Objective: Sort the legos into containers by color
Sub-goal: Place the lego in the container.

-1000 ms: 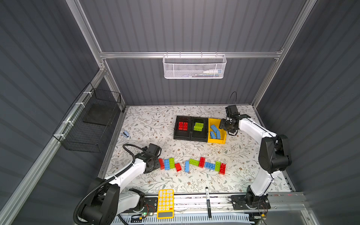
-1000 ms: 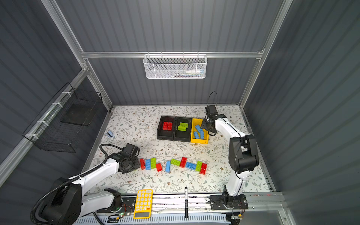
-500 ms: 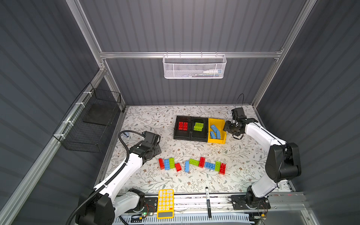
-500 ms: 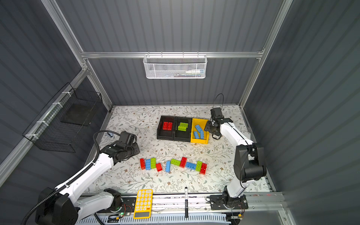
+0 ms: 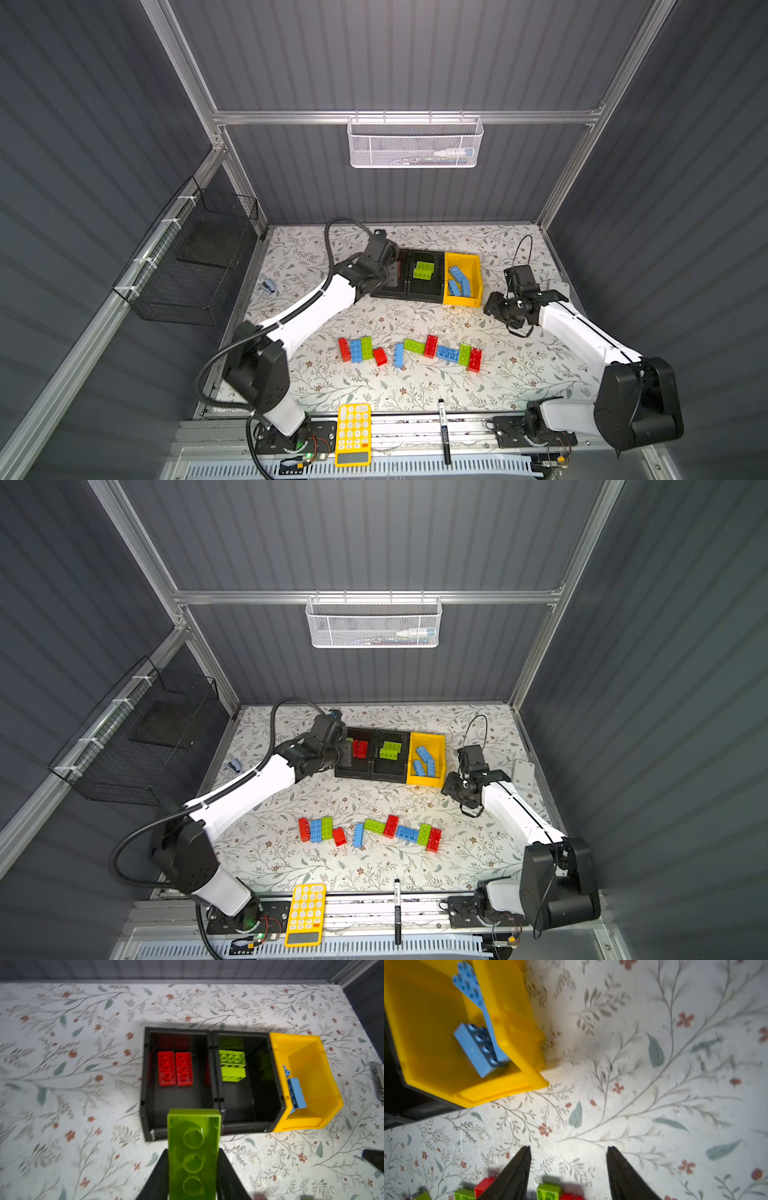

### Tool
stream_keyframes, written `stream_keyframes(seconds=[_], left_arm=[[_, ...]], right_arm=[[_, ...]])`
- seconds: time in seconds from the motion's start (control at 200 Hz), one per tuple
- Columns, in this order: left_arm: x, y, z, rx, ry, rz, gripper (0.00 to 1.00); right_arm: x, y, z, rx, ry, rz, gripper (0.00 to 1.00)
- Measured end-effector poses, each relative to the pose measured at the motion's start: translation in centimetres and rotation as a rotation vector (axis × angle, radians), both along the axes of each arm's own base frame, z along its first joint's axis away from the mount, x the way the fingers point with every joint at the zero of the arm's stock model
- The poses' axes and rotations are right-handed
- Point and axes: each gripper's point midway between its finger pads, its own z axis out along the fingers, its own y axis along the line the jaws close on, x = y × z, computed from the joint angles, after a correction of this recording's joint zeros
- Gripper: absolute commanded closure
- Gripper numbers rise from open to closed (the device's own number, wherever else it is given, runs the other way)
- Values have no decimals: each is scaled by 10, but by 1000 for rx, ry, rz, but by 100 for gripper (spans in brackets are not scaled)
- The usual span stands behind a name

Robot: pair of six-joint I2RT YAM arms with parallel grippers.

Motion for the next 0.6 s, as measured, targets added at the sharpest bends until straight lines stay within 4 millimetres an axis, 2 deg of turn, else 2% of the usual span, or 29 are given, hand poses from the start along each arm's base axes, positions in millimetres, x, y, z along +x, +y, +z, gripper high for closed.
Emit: stream_keyframes(seconds=[0.14,0.26,0.36,0.485,0.6], left_arm=[[27,-53,-6,-22,-33,-112,70],[44,-86,-28,-29,-24,-180,70],[50,-100,-56,-19,14,-208,70],[49,-107,-91,3,70,-226,69],[51,-111,-106,10,92,-229,64]], right_arm=[[-22,4,-9,18,32,-5,39],[-33,8,-11,33,51,-7,38],[-38,14,-14,44,61,-12,37],[-42,22,-17,54,73,-13,37],[-41,25,-19,52,76,-7,34]])
